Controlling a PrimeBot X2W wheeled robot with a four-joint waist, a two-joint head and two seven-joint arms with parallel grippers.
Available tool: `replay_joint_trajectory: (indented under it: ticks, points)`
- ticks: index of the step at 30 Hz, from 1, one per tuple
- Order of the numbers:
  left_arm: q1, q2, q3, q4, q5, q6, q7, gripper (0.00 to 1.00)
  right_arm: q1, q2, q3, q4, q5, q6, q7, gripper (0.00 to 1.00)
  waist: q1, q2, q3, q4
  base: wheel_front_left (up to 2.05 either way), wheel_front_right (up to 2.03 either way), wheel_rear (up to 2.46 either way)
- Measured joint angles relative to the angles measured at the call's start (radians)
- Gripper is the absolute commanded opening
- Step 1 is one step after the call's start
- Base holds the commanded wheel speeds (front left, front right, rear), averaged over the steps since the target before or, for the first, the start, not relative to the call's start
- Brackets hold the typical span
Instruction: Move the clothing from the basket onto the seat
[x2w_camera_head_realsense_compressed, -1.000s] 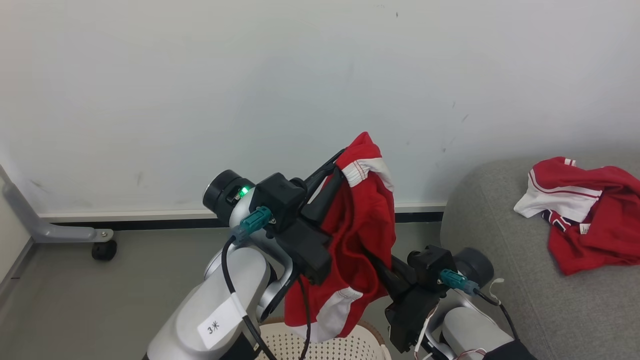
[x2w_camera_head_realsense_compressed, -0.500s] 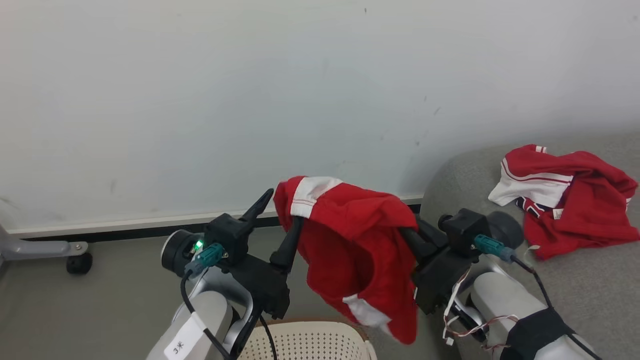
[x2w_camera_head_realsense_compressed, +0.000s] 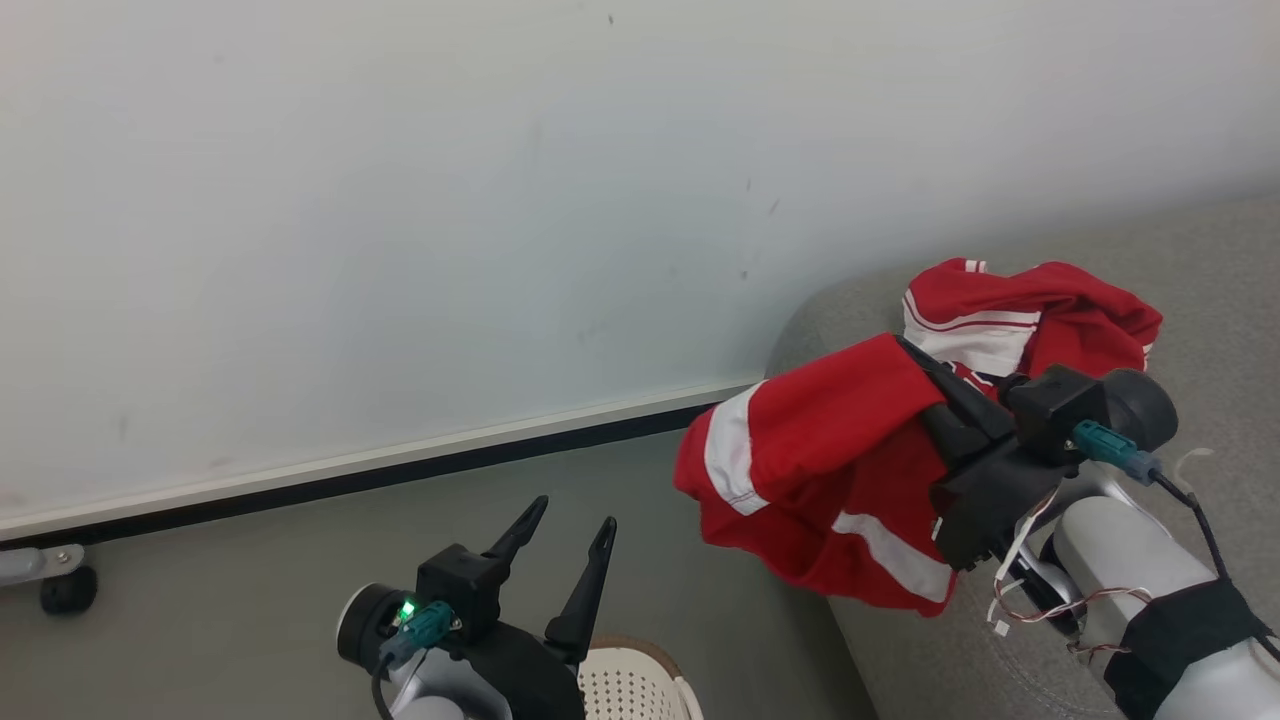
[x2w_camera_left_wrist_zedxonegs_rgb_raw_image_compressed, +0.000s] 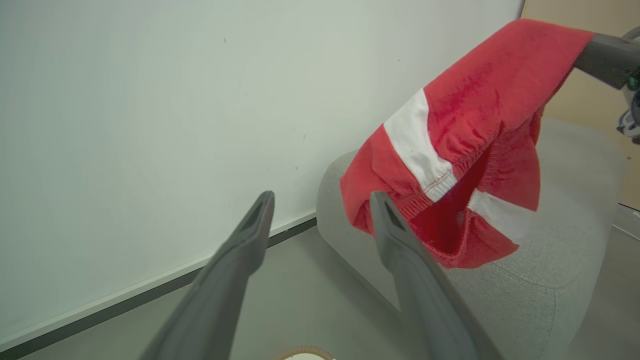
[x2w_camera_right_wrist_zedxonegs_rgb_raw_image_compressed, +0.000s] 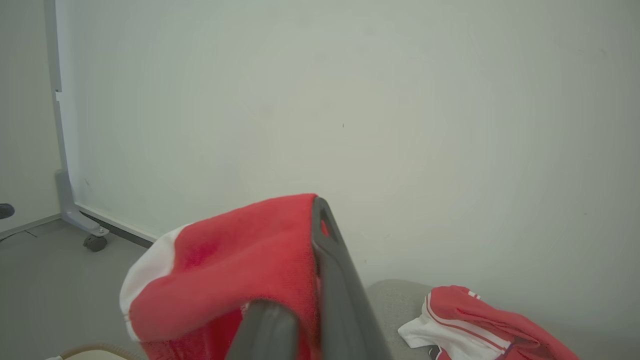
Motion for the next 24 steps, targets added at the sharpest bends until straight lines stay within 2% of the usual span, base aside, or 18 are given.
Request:
replay_joint_trajectory:
  ticks: [13,24]
  points:
    - [0.073,-0.021,-0.067,-0.029,-0.001,-0.002,-0.016,1.0,0.02,-0.1,-0.032,-0.092,-0.002,-0.007,0.002,0.0,0.0,0.0,0.002,-0.132,0.0,0.0,0.0]
    - [0.083,-0.032,-0.099,-0.047,0.004,0.007,-0.025,1.0,0.044,-0.153,-0.051,-0.179,0.0,-0.012,0.028,0.0,-0.0001,0.0,0.015,-0.24,0.0,0.0,0.0]
